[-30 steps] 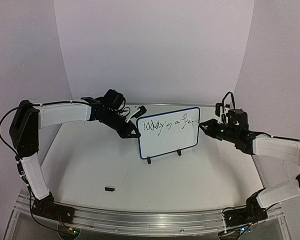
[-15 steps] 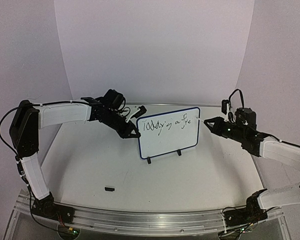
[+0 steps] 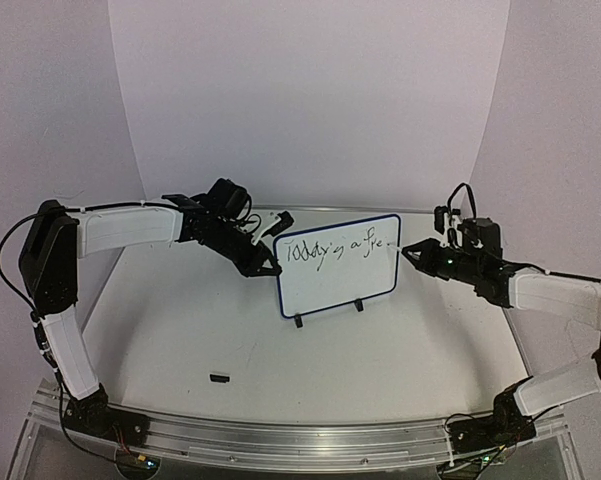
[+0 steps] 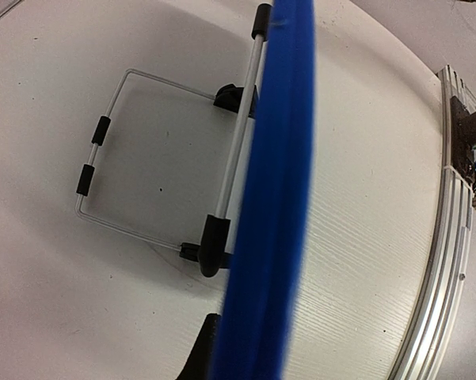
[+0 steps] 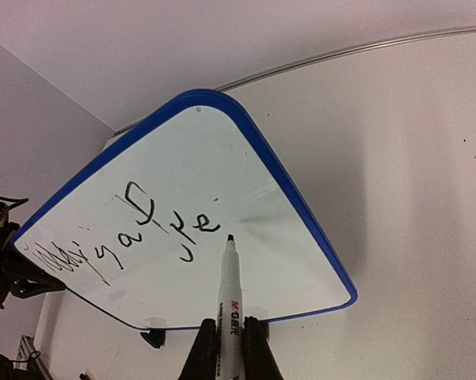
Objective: Write a sentence on the whiteboard
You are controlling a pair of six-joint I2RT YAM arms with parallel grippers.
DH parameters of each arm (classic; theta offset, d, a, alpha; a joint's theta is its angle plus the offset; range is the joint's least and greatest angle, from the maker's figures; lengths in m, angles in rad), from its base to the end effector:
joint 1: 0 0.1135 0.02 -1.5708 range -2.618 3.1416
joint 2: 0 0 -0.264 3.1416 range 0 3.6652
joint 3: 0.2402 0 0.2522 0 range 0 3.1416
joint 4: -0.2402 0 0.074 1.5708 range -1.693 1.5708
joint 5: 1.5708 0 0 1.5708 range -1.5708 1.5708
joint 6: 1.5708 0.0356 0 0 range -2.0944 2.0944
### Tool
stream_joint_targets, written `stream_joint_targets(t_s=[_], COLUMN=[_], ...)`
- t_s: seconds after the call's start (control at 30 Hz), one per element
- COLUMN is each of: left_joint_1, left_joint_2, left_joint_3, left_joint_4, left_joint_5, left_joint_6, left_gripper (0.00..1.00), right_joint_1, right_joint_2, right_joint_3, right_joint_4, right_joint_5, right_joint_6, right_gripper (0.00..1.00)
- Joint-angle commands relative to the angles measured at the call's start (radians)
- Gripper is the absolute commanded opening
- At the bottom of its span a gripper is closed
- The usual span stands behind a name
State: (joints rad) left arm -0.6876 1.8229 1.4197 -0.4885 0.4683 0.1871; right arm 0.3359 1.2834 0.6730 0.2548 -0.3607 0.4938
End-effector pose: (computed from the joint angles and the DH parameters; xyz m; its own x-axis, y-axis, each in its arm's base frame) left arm 0.2998 -0.2670 0.2459 -0.4447 0.5801 -0.6825 0.8836 0.4089 -0.2283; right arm 0.2610 0.1044 0.2381 -0.5837 0.2660 -0.7672 -0.3908 0.7362 0.5525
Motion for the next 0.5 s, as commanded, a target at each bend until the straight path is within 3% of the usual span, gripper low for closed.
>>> stream_joint_targets(t_s=[0.0, 0.47], left_joint_1=[-0.001, -0.002], left_joint_2=[0.009, 0.009], left_joint_3=[0.030, 0.032], left_joint_4=[-0.024, -0.025], left_joint_5=[-0.043, -0.042], left_joint_6=[0.030, 0.030], left_gripper=[0.00, 0.00], right_joint_1=[-0.007, -0.008], right_joint_2=[0.016, 0.058], right_joint_3=[0.057, 0.082], right_joint_4=[0.074, 0.086], right_joint_5=[0.011, -0.005], right_joint_6=[-0.007, -0.007], right_gripper=[0.00, 0.00])
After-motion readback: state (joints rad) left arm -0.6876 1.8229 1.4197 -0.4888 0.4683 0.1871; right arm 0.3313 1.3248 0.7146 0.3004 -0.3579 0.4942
